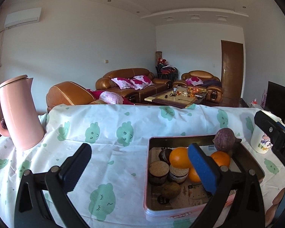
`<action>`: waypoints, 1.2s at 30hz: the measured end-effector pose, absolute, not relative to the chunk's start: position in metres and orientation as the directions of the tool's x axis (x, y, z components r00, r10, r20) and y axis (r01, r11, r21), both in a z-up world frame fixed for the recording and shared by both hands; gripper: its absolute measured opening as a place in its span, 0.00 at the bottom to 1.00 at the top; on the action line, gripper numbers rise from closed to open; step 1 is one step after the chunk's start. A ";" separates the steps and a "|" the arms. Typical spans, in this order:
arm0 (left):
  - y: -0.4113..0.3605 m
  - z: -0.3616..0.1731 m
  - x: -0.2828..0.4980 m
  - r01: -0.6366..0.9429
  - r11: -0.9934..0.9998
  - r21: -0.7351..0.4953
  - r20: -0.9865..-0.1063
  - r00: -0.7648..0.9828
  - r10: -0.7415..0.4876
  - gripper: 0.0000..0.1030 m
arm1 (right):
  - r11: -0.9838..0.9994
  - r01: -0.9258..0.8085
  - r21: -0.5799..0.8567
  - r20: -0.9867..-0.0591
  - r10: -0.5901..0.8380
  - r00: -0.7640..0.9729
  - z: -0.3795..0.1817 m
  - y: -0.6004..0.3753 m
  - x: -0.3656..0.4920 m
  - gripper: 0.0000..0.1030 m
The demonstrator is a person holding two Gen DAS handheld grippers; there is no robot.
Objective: Organize fruits
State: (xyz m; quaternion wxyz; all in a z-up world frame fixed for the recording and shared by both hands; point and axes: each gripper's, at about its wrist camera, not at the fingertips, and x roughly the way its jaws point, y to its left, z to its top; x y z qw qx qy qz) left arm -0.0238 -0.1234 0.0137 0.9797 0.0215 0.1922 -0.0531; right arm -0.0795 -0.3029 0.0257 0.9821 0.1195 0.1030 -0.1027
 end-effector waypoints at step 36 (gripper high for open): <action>-0.108 0.014 -0.054 0.111 0.994 0.018 -0.353 0.931 -0.098 1.00 | 0.963 0.248 0.106 -0.131 -0.234 0.963 0.032 -0.269 -0.123 0.77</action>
